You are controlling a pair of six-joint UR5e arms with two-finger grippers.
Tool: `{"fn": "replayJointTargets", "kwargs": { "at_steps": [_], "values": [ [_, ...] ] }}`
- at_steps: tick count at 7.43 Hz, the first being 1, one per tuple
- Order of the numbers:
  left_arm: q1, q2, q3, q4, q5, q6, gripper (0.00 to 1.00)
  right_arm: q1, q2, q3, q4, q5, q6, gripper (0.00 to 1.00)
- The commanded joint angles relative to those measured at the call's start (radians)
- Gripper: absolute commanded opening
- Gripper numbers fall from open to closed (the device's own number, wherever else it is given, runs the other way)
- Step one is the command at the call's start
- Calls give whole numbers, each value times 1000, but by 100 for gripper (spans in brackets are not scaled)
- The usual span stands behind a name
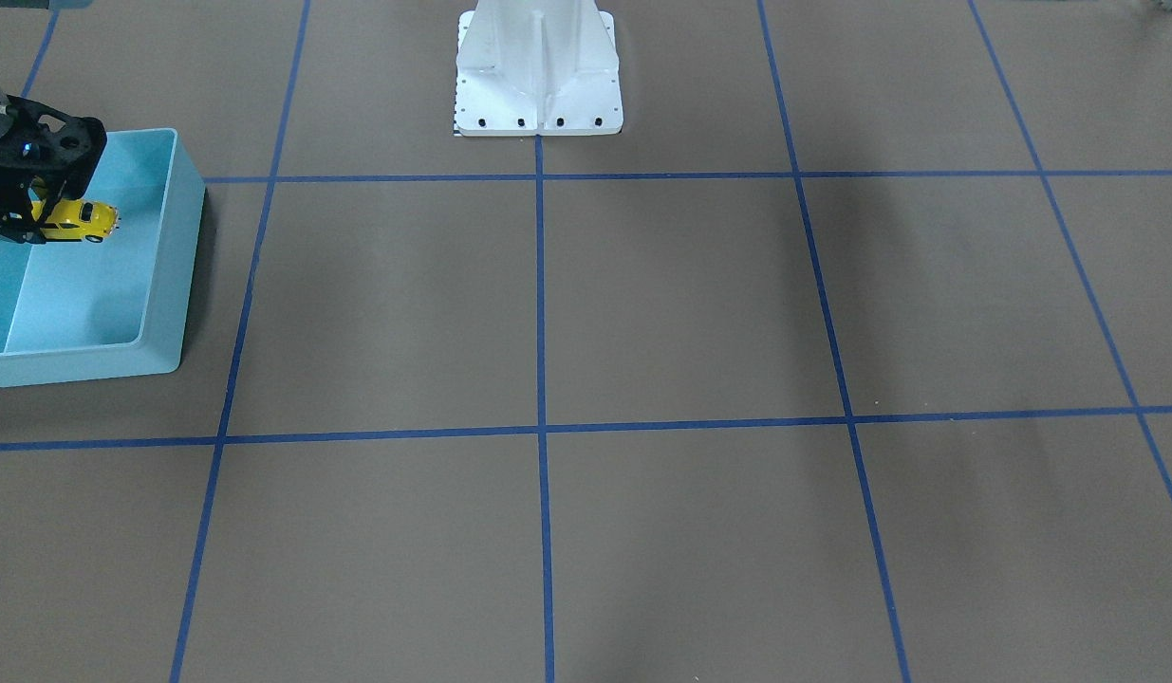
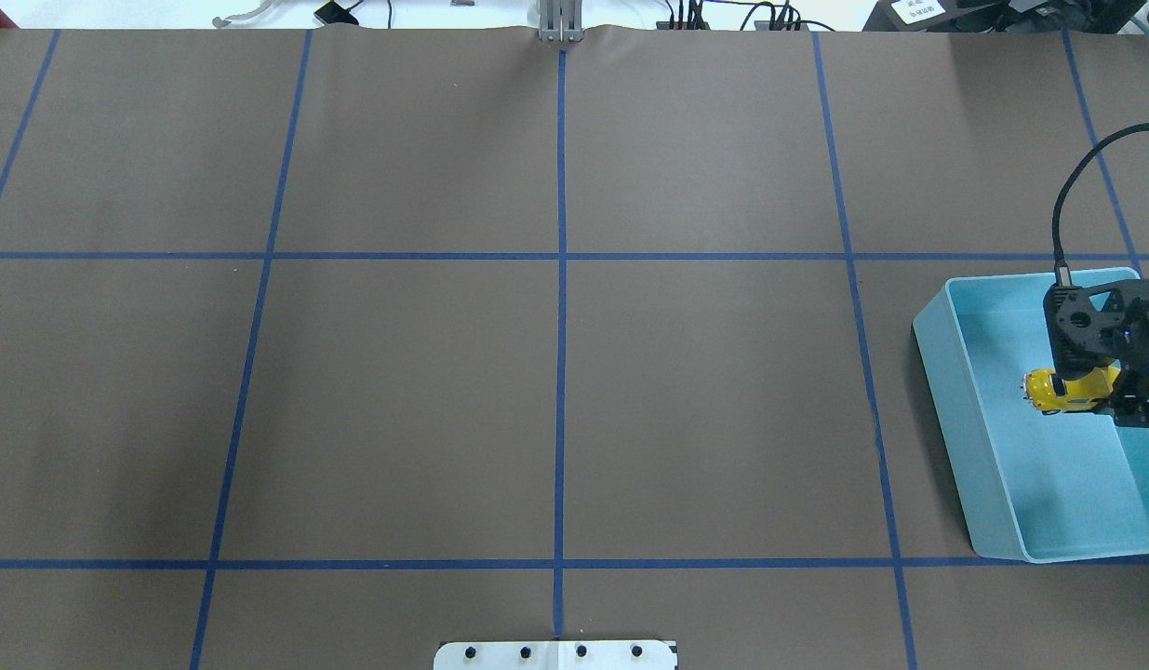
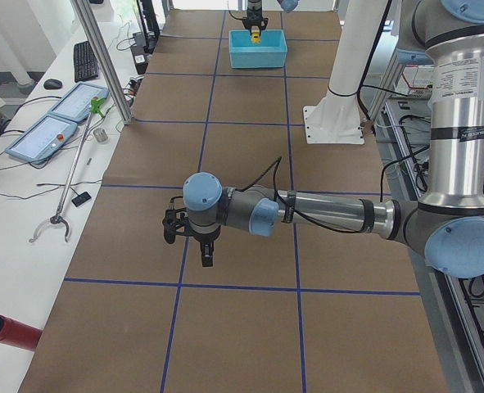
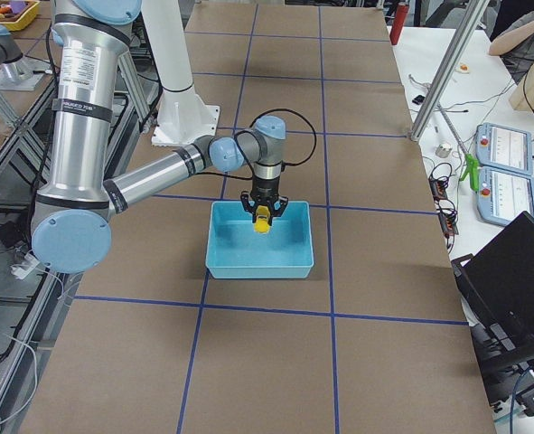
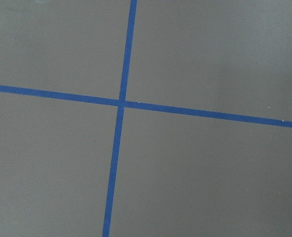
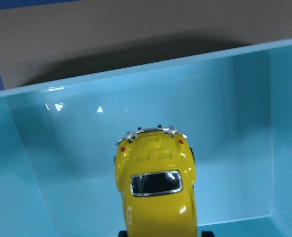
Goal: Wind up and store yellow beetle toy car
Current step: 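Lower the car into the bin and open the right gripper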
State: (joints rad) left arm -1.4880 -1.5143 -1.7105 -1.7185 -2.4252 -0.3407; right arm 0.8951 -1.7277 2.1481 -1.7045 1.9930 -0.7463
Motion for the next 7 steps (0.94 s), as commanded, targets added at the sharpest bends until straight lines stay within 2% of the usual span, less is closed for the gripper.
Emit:
{"fn": "replayJointTargets", "kwargs": {
  "at_steps": [1, 2, 7],
  "values": [
    [-2, 0, 0, 0, 0, -4, 99, -1, -1, -1, 2, 22, -1, 54],
    [0, 0, 0, 0, 0, -4, 99, -1, 0, -1, 2, 26, 1, 100],
    [0, 0, 0, 0, 0, -8, 99, -2, 3, -2, 5, 27, -8, 100]
  ]
}}
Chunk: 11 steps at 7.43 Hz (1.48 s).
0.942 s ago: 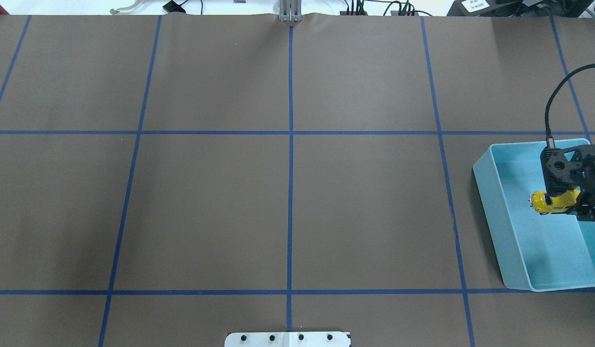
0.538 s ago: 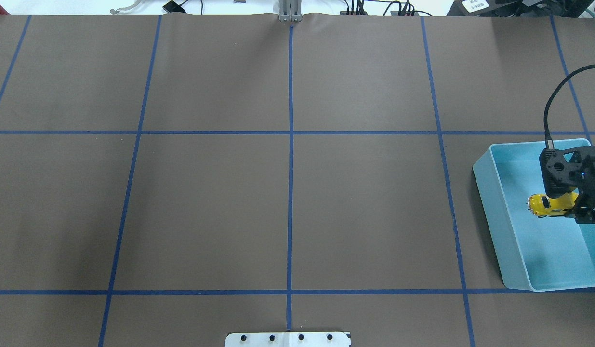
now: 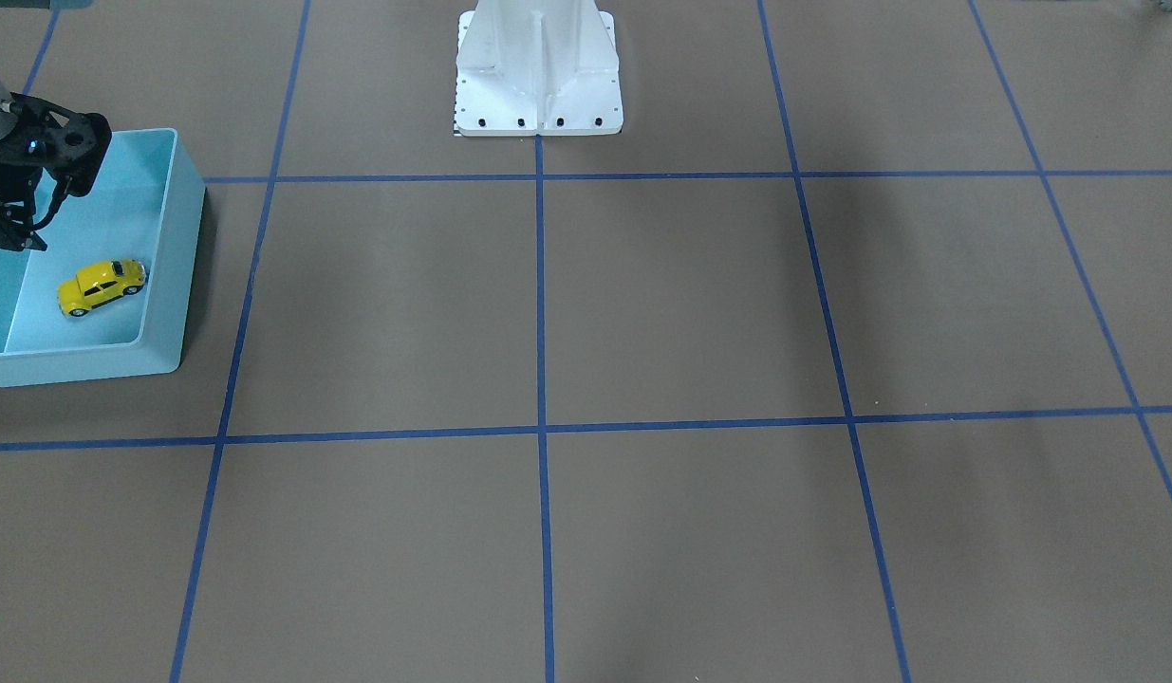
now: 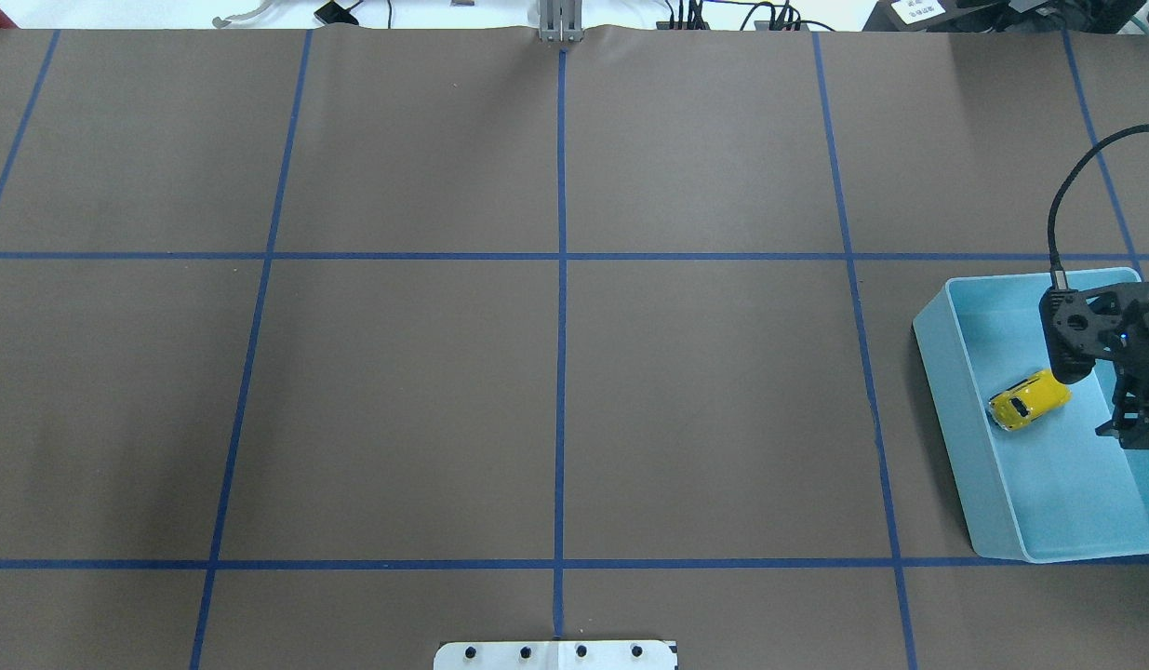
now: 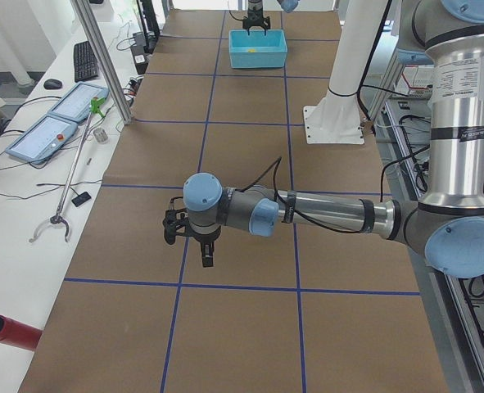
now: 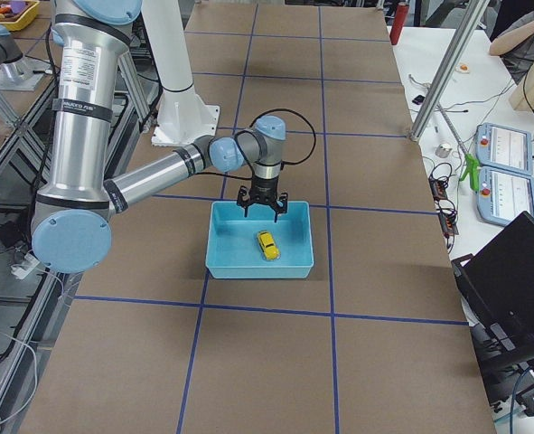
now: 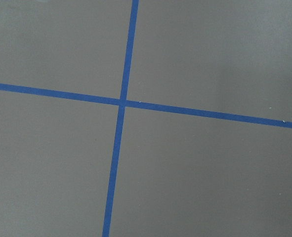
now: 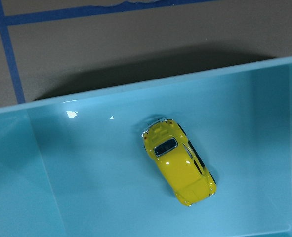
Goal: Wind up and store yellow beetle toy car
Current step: 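Lower the car into the bin and open the right gripper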
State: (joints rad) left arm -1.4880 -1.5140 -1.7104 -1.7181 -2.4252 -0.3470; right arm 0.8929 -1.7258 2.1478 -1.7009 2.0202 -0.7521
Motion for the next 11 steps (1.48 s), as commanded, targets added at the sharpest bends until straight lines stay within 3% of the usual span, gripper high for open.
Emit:
{"fn": "replayJointTargets", "kwargs": {
  "at_steps": [1, 2, 4, 7, 8, 11],
  "values": [
    [0, 0, 0, 0, 0, -1, 99, 1, 8, -3, 4, -3, 5, 100],
    [0, 0, 0, 0, 0, -1, 99, 35, 14, -6, 4, -8, 34, 100],
    [0, 0, 0, 0, 2, -1, 99, 128, 29, -8, 4, -8, 312, 100],
    [-1, 0, 2, 3, 0, -6, 99, 360, 26, -11, 3, 32, 726, 100],
    [-5, 3, -1, 5, 0, -7, 99, 433, 13, -22, -6, 57, 781, 100],
    [-38, 31, -9, 0, 41, 58, 99, 665, 14, -205, -62, 240, 778, 100]
  ]
}}
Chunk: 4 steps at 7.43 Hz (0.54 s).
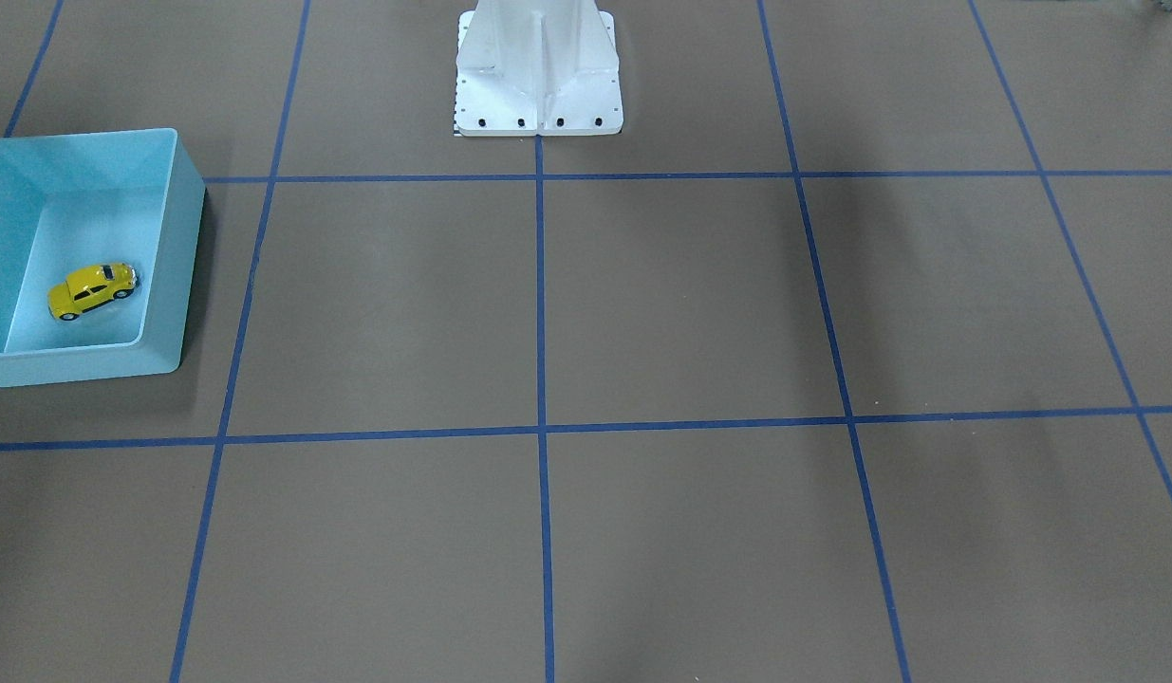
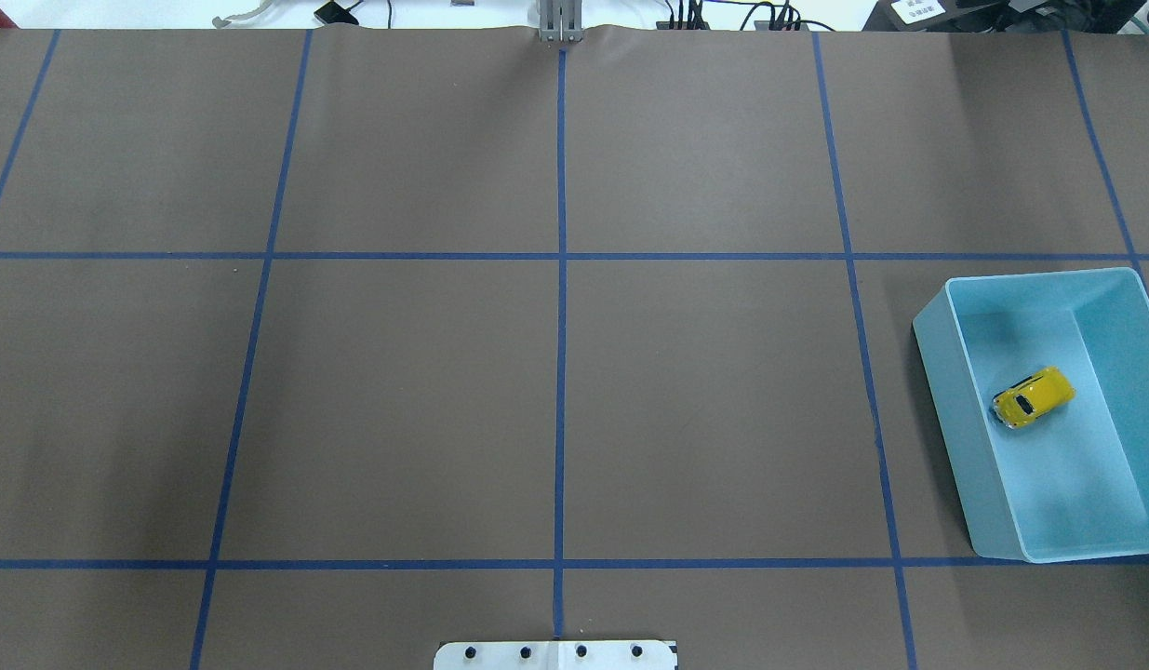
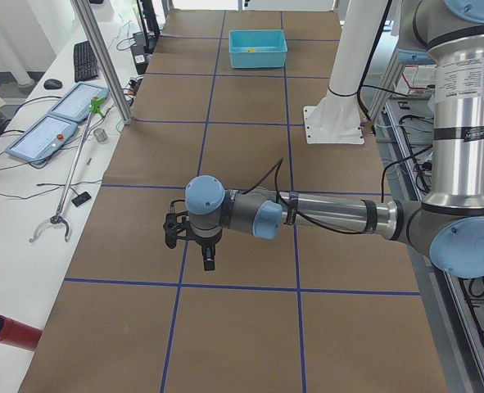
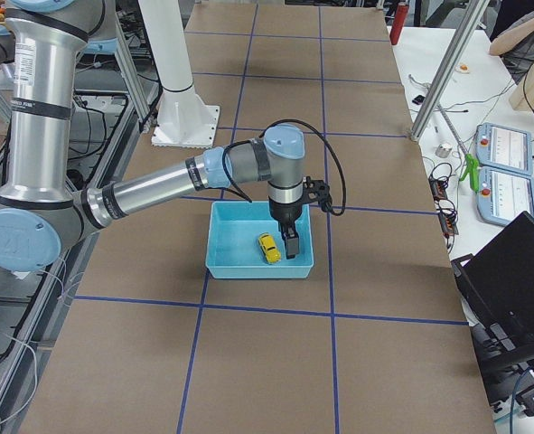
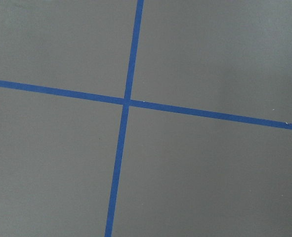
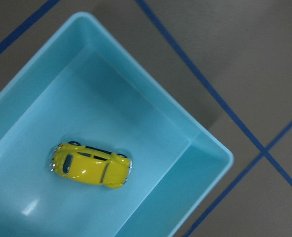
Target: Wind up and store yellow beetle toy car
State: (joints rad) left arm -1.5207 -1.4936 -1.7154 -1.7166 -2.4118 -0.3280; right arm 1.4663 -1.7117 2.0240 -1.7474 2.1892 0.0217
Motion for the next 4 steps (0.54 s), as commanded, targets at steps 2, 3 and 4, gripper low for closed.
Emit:
{"fn": "replayJointTargets", "kwargs": {
  "at_steps": [2, 3, 4],
  "values": [
    [-6, 35, -4, 3, 49, 184, 99, 156, 0, -175, -6, 102, -6, 100],
    [-6, 41, -3, 5, 49, 187, 99, 157, 0, -179, 2, 93, -31, 100],
    [-6, 44, -1, 9, 48, 252, 99, 157, -2, -189, 18, 90, -40, 100]
  ]
}}
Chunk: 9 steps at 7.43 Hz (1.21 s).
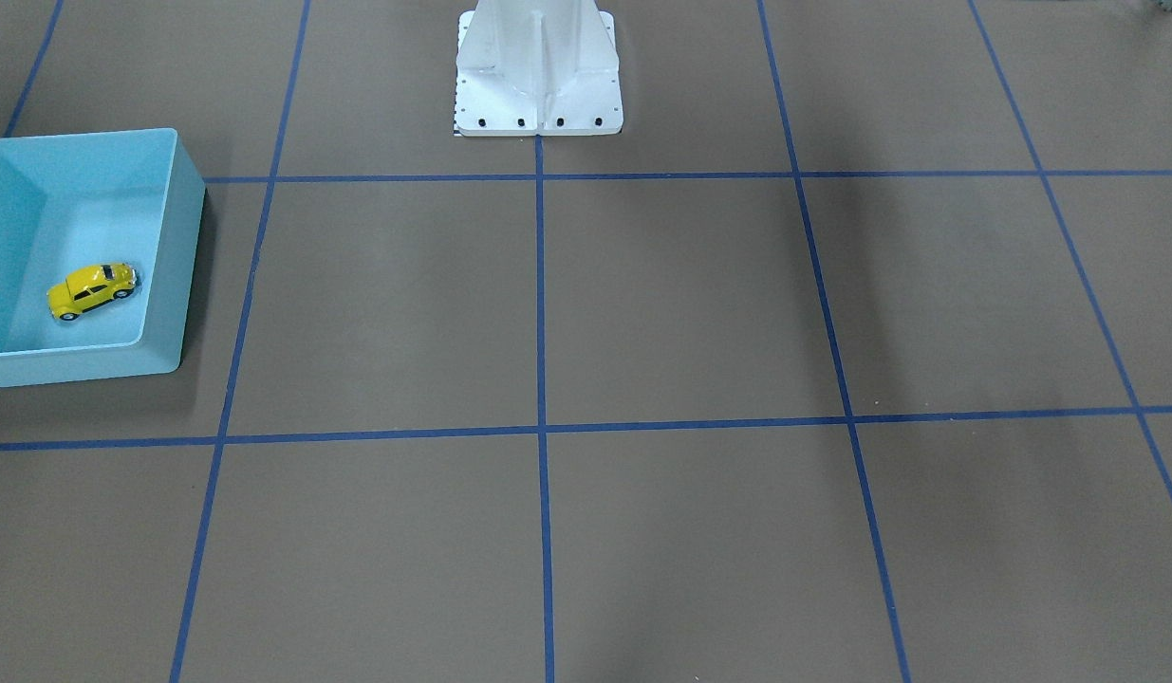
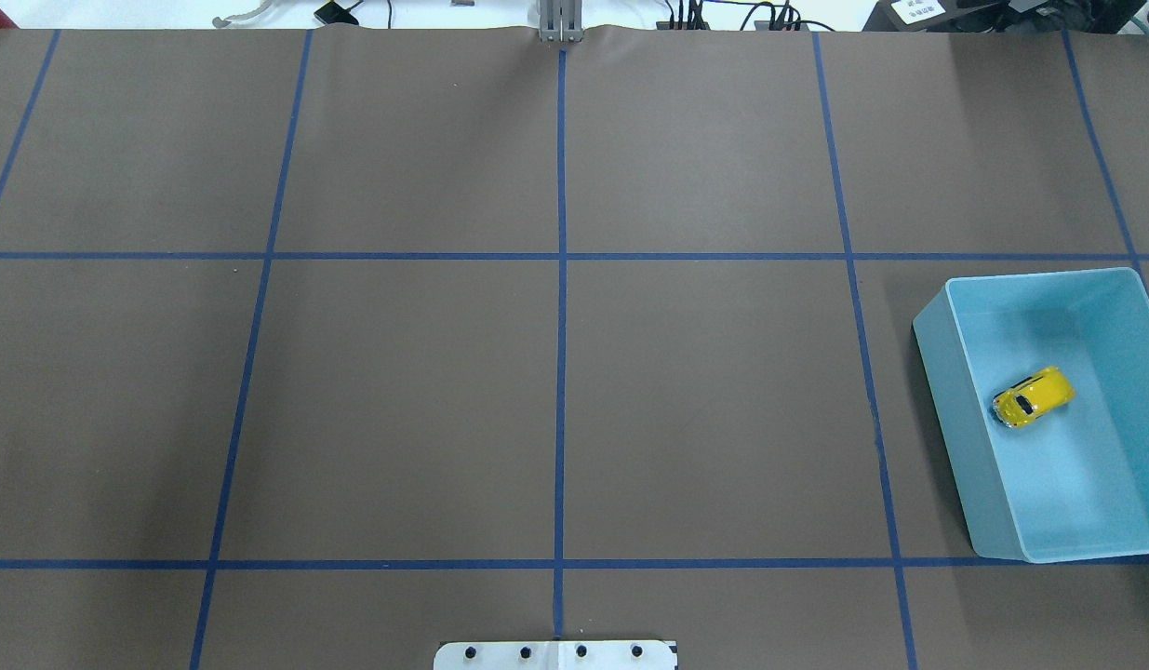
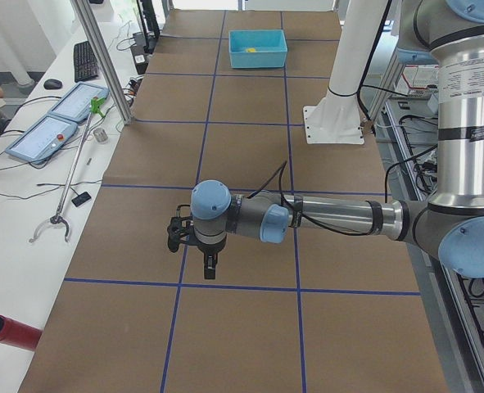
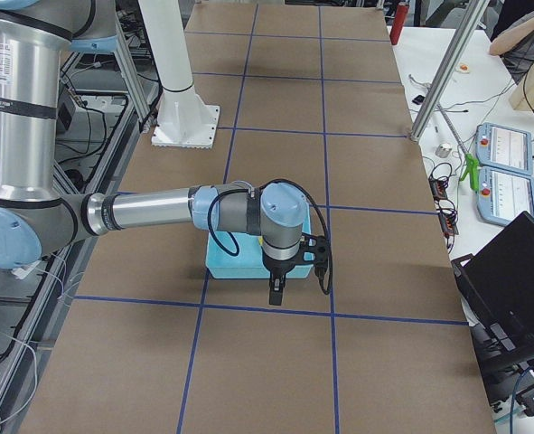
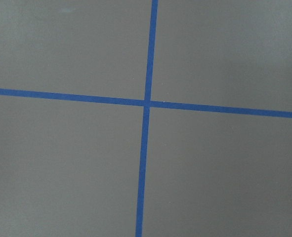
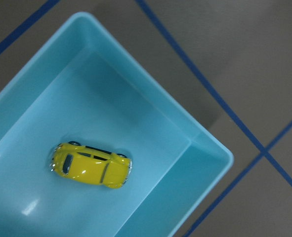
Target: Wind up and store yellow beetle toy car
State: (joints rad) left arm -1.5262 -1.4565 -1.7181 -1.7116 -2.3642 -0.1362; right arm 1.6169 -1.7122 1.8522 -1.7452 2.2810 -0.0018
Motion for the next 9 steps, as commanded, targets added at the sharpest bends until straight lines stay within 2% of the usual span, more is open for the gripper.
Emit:
{"fn": "replayJointTargets", "kwargs": {
  "at_steps": [1, 4, 5, 6, 9],
  "values": [
    [0, 10, 0, 29, -7, 75, 99, 6, -1, -18, 30, -3, -23, 100],
    [4, 7, 14, 73, -10, 90, 99, 6, -4, -16, 30, -11, -136, 100],
    [6, -11, 11, 152, -27, 90, 99, 6, -10, -18, 29, -44, -135, 100],
    [5, -33, 6, 208, -39, 127, 99, 6, -12, -18, 29, -41, -136, 100],
    [0, -12, 6, 201, -30, 224, 99, 6, -10, -30, 29, -40, -142, 100]
  ]
}}
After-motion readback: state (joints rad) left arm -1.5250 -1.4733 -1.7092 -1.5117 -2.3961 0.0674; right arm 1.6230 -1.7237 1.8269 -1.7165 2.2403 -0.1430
